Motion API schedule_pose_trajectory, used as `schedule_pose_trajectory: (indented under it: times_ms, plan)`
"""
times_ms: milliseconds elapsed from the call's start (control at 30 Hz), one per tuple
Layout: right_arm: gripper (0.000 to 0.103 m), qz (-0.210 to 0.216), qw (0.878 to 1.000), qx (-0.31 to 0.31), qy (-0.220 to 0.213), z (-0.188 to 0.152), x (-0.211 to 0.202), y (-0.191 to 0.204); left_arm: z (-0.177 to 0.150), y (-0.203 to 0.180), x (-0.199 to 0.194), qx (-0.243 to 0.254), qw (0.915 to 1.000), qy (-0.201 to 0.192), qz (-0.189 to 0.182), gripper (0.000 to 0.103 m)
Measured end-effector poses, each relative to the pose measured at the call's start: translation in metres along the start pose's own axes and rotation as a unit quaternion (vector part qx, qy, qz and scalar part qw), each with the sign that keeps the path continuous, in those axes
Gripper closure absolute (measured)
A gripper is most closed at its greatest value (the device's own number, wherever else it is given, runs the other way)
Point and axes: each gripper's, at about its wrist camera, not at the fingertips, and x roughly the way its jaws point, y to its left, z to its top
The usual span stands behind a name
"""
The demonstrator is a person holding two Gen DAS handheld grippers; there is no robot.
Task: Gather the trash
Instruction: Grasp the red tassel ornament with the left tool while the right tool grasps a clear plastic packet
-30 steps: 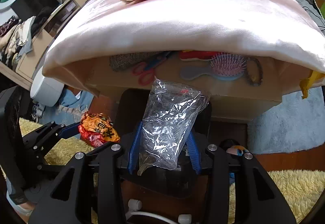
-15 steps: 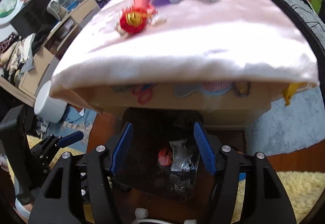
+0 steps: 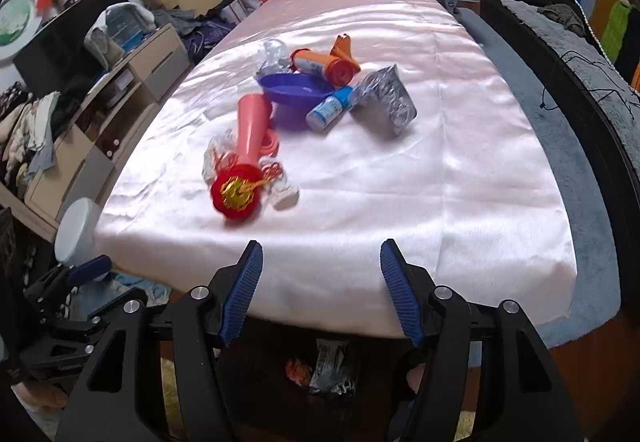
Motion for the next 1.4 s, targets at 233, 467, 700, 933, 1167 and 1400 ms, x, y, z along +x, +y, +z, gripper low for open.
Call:
schedule_pose_trajectory:
  times_ms: [233, 467, 700, 933, 1167, 1400]
  plan:
    - [0.047, -0.037, 0.999, 0.010, -0.010, 0.045, 0.013, -0.021, 0.039, -0.017, 0.006, 0.020, 0.9994, -0.006, -0.027, 0.027]
    - [0.057, -0.051, 0.999, 0.007, -0.012, 0.072, 0.028, -0.031, 0.062, -0.051, 0.021, 0.046, 0.9968, -0.001, -0.065, 0.045]
    - [0.062, -0.040, 0.999, 0.011, -0.018, 0.087, 0.037, -0.035, 0.072, -0.068, 0.047, 0.052, 0.9953, 0.019, -0.079, 0.052]
    - [0.054, -0.048, 0.999, -0.014, -0.012, 0.104, 0.056, -0.028, 0.075, -0.072, 0.065, 0.051, 0.9941, 0.035, -0.089, 0.052]
    - [0.055, -0.052, 0.998, -0.019, 0.007, 0.106, 0.071, -0.032, 0.079, -0.073, 0.074, 0.054, 0.9933, 0.043, -0.093, 0.071]
    - [0.077, -0.051, 0.998, -0.020, 0.005, 0.107, 0.072, -0.036, 0.079, -0.074, 0.073, 0.059, 0.9929, 0.039, -0.095, 0.071]
